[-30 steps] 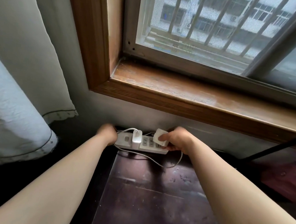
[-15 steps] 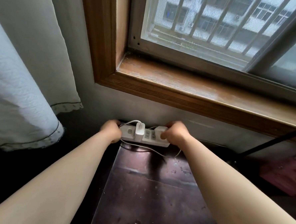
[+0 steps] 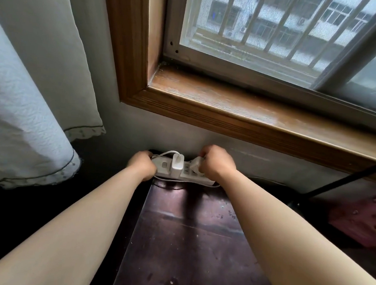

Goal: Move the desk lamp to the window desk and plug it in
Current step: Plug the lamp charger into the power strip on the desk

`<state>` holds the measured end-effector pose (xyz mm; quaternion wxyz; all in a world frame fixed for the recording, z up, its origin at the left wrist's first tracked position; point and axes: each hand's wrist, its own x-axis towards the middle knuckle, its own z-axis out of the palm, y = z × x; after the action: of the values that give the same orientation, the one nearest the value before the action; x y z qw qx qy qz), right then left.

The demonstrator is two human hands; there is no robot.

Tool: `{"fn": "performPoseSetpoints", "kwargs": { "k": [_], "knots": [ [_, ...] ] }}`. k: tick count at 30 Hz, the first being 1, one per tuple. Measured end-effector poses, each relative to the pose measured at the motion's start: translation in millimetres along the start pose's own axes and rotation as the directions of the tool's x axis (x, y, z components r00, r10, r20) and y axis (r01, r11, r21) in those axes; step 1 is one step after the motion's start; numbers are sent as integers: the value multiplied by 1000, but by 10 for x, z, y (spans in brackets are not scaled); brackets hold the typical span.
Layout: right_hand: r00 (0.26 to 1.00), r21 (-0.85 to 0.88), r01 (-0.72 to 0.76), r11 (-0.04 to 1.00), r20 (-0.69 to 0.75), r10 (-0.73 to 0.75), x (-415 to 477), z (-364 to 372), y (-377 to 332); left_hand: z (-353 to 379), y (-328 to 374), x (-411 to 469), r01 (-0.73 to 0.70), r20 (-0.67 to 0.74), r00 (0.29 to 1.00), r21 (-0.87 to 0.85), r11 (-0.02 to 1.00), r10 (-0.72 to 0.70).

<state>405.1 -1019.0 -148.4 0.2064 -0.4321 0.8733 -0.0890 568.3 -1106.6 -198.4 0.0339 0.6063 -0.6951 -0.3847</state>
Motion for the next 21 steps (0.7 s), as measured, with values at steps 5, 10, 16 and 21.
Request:
{"fn": "performPoseSetpoints", "kwargs": {
  "k": [5,10,16,21],
  "knots": [
    [997,-101,70,992,-9,-72,14,27,-75,2,18,-12,6,24,1000,-6,1000,-6],
    [996,-103,90,991,6,-90,24,34,-83,-8,17,-3,2,27,1000,17,1000,-3],
    [994,-103,112,988,17,-111,22,50,-74,1,9,-4,-5,22,1000,33,999,4],
    [993,-138,117,984,-14,-120,25,62,-90,6,13,-4,0,18,1000,28,1000,-1]
  ]
}}
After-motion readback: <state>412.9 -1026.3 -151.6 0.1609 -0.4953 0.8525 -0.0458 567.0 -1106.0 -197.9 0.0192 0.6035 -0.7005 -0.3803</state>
